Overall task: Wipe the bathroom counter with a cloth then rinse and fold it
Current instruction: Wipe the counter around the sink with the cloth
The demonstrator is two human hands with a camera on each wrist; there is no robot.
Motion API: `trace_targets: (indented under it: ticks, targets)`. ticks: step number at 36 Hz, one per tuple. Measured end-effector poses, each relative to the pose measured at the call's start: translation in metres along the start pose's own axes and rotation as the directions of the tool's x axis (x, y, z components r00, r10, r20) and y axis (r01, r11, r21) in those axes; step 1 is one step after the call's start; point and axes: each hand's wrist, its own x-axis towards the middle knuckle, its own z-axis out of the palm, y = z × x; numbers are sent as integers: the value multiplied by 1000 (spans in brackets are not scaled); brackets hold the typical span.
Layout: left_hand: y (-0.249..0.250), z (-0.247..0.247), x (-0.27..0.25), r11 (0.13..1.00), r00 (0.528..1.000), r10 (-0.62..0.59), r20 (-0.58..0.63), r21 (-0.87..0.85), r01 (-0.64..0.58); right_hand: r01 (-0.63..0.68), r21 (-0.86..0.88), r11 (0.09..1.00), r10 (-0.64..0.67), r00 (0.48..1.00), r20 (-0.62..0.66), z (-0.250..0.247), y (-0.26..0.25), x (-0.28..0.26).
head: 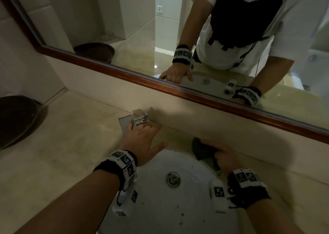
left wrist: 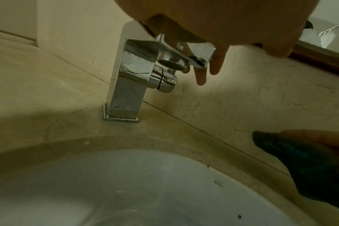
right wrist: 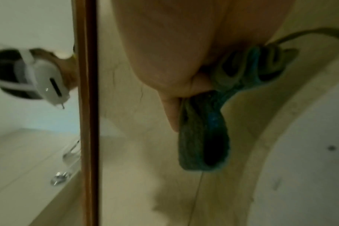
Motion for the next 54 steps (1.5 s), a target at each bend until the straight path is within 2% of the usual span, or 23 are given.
trace_targets:
  ticks: [4,8,13,17,19,24,29,31,34,36,38,39,42,44,46,48,50,52,54]
  targets:
    - [1,0,-1,1000,1000,-5,-3,-7,5,-67,-28,997,61,983,-173,0,18,11]
    - [-2,4,0,1000,1000,2,-18,-21,-3,-32,-95,995,16,986,-164,27,32,16]
    - [-4,6,1,996,998,-11,-57,-89,6,44,-208,977,-48,999,-13,55,7,32]
    - [-4,5,0,989,996,-10,-93,-147,-4,150,-324,934,-109,984,140,85,-5,48]
    - [-4,5,-1,987,994,-13,-104,-161,-4,187,-298,936,-135,973,188,98,-11,55]
    - [-3,6,0,982,989,-5,-150,-189,-23,124,-298,946,-22,945,325,120,-29,68]
    - [-6,9,2,978,978,2,-210,-206,-46,168,-353,920,-15,918,397,140,-35,68]
    - [-7,12,2,980,977,3,-213,-194,-45,217,-421,881,-12,899,438,144,-44,59]
    - [-8,11,2,983,981,6,-194,-179,-41,284,-594,752,17,893,449,146,-55,42]
    - [-7,10,1,984,984,4,-177,-176,-36,306,-633,712,92,852,515,144,-51,27]
    - [-6,9,1,984,986,8,-166,-172,-37,249,-592,766,210,774,597,141,-36,13]
    - [-6,9,1,985,987,9,-162,-167,-37,177,-554,814,244,761,601,137,-27,4]
    - [-7,11,1,989,989,11,-150,-143,-33,-6,-394,919,245,791,560,120,-7,-19]
    - [-7,11,1,991,990,12,-137,-130,-30,-87,-254,963,213,826,523,104,5,-31]
    - [-5,9,1,992,992,8,-125,-122,-24,-111,-110,988,148,884,444,85,14,-40]
    - [-5,7,1,993,994,7,-108,-114,-19,-86,6,996,80,944,320,62,20,-48]
    - [-4,7,1,995,996,12,-90,-93,-20,-99,145,985,75,984,159,38,20,-60]
    - [-5,7,2,998,997,14,-72,-66,-19,-87,331,940,84,996,22,16,21,-75]
    - [-5,7,3,998,998,15,-64,-53,-18,-60,385,921,127,980,-152,-1,26,-93]
